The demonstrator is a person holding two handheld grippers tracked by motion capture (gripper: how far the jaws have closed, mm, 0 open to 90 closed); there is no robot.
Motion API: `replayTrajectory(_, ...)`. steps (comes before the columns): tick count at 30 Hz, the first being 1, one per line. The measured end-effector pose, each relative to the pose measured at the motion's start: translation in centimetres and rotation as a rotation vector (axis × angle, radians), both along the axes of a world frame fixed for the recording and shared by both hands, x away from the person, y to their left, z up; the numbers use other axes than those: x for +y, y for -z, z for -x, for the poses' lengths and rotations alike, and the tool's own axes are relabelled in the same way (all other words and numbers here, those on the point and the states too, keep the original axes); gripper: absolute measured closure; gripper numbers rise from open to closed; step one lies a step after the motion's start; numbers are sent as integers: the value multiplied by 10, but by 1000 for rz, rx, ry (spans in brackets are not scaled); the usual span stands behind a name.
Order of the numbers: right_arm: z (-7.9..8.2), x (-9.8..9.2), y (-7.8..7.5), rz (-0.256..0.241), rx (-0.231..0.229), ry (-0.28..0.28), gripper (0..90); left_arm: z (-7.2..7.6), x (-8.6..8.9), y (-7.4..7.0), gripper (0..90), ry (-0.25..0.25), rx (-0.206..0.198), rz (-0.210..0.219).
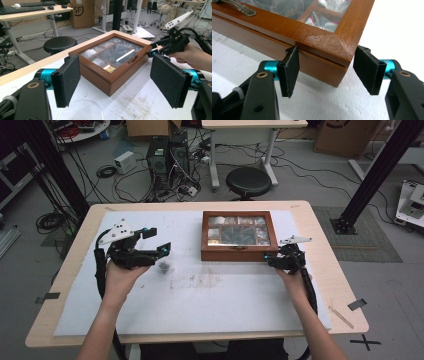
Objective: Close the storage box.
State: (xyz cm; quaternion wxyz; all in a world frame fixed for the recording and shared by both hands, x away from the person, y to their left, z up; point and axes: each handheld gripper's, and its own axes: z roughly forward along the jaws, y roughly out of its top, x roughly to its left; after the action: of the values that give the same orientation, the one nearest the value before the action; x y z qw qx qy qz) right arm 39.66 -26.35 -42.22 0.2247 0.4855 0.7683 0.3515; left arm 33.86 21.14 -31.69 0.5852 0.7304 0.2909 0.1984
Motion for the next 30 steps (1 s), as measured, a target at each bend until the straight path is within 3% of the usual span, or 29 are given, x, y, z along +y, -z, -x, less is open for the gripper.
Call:
replayTrajectory(5, 2, -1, 0, -9, -3, -4, 386, 0, 0, 0, 242, 0, 0, 2)
replayTrajectory(11, 10, -6, -7, -9, -20, -3, 278, -1, 3, -1, 242, -3, -7, 12)
replayTrajectory(17, 28, -19, -37, -87, -145, 0, 219, -4, 3, 0, 242, 0, -15, 20)
replayTrajectory(22, 44, -21, -64, -105, -254, -38, 219, -4, 3, 1, 242, -5, -15, 13)
replayTrajectory(30, 52, -15, -80, -110, -293, -94, 219, -4, 6, 1, 242, -6, -16, 12)
